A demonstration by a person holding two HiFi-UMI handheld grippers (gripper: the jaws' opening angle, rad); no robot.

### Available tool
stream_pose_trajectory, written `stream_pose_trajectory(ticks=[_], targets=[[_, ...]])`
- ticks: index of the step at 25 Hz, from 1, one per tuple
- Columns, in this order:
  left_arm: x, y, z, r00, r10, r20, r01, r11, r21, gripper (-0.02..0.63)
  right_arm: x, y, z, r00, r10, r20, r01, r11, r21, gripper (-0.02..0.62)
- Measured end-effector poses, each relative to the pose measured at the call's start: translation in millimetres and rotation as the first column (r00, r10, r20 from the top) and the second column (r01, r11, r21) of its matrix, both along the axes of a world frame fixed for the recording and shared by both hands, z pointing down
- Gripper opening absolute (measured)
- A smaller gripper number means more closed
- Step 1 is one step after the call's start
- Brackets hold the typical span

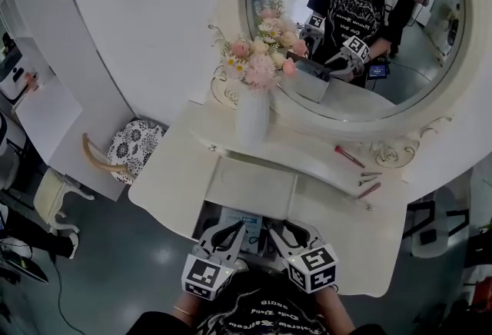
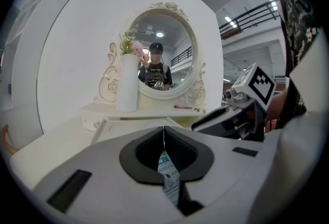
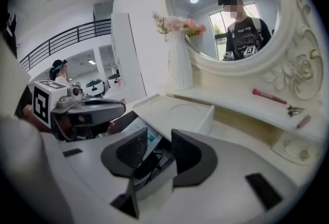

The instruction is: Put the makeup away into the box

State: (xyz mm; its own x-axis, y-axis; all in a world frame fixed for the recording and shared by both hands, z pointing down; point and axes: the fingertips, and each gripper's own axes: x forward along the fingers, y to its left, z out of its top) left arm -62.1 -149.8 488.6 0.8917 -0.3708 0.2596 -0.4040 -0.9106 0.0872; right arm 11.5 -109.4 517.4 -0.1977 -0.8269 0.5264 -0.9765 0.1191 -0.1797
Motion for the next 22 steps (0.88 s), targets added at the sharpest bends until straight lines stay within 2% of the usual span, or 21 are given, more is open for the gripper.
stream_pose_trajectory(ticks=[7,15,22], targets=[[11.6,7.8,-4.6,0.999,0.032,-0.017,-0.032,0.999,0.008,0.017,24.7,10.7,-13.7,0.997,0.079,-0.014,-0.078,0.995,0.065,0.145],[28.3,15.7,-14.8,0.996,0.082,-0.034,-0.081,0.996,0.020,0.016,54.5,27.8,-19.7,0.977,0.210,-0.042,-0.205,0.973,0.110,0.057],[37.4,19.4,-12.3,0.993,0.118,-0.024,-0.117,0.993,0.012,0.016,72.7,36.8,-18.1,0.957,0.283,-0.062,-0.275,0.955,0.108,0.020]])
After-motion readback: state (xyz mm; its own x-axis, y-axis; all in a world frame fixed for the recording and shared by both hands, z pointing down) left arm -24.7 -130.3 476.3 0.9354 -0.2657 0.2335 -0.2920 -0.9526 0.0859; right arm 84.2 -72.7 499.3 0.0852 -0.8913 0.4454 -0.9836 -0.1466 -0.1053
